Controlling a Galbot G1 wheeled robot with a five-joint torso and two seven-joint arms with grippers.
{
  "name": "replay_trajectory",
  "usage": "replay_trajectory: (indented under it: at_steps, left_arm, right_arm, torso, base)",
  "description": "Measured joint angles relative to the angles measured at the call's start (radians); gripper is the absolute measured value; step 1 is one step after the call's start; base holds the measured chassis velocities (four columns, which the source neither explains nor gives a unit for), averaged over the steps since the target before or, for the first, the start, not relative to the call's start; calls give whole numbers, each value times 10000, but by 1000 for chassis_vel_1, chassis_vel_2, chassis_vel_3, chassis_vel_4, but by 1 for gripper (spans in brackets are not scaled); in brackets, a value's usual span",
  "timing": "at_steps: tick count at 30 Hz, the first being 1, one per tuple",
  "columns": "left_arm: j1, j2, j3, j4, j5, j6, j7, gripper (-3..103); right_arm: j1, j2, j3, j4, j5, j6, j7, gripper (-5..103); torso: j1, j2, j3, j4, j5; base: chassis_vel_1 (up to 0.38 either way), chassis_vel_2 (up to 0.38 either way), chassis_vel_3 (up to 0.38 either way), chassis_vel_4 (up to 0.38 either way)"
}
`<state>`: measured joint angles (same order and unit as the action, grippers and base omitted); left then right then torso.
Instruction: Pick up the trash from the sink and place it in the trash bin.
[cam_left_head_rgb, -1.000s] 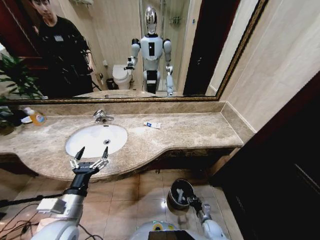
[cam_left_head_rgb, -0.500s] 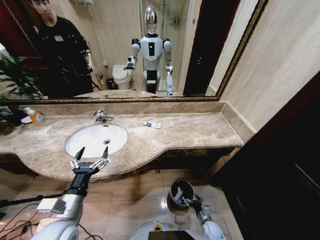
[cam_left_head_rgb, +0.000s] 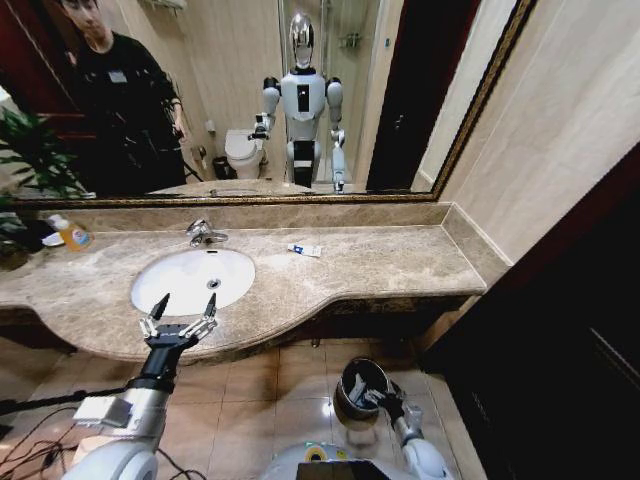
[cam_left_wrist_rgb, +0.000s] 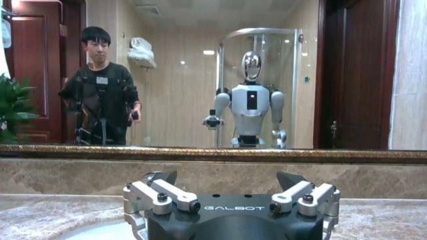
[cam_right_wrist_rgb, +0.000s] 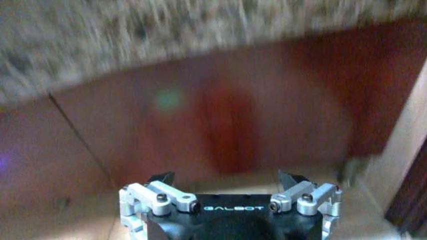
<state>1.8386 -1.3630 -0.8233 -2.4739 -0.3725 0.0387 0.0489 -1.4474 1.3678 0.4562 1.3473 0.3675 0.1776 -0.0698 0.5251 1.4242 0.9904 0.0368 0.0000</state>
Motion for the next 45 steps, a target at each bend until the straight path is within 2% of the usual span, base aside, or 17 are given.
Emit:
replay_trajectory:
  at_steps: [8,14,17,18,19,21,22,25,26,29,38,42,45]
  left_arm:
    - [0,0,0,0,0,0,-1,100]
    - [0,0,0,0,0,0,-1,100]
    - [0,1,0,0,0,0,0,100]
    - [0,1,0,0,0,0,0,100]
    - [0,0,0,0,0,0,-1,100]
    - [0,1,0,0,0,0,0,100]
    - [0,1,0,0,0,0,0,100]
    - [0,1,0,0,1,0,0,100]
    - [0,1,0,0,1,0,0,100]
    - [0,0,0,0,0,0,0,100]
    - [0,0,-1,0,0,0,-2,100]
    - [0,0,1,0,0,0,6,100]
    - [0,0,0,0,0,0,0,100]
  right_arm:
    - [-703,-158,396,2543,-400,227,310,100]
    - [-951,-306,529,3752,-608,239,261,100]
    - [-637,-319,656,4195,-967,206,-429,100]
    - [-637,-319,656,4195,-967,206,-429,100]
    - [-385,-329,753,4306,-1043,104,-984,100]
    - [68,-374,835,4449,-1059,-220,-1554,100]
    - [68,-374,835,4449,-1059,-220,-1554,100]
    - [873,-595,714,4768,-812,-1127,-1878,100]
    - [873,-595,714,4768,-812,-1127,-1878,100]
    - [1603,-844,395,4833,-697,-1851,-2084,100]
    - [3308,-1494,-358,4143,-476,-2970,-2399,100]
    - [4486,-1938,-1321,3550,371,-3787,-2322,100]
    - [5190,-2058,-1882,3147,697,-4065,-2211,100]
  torso:
    - [0,0,0,-1,-1]
    - [0,0,0,-1,0]
    - [0,0,0,-1,0]
    - [0,0,0,-1,0]
    - [0,0,0,-1,1]
    - [0,0,0,0,1]
    - [0,0,0,0,1]
    - [0,0,0,0,0]
    - [0,0,0,0,0]
    - [0,0,0,0,0]
    - [1,0,1,0,-1]
    - [0,0,1,0,0]
    - [0,0,1,0,1]
  base:
    - [0,0,0,0]
    - [0,0,0,0]
    - [0,0,0,0]
    - [0,0,0,0]
    - [0,0,0,0]
    - [0,0,0,0]
    - [0,0,0,0]
    - [0,0,0,0]
    - [0,0,0,0]
    - [0,0,0,0]
    - [0,0,0,0]
    - [0,0,0,0]
    - [0,0,0,0]
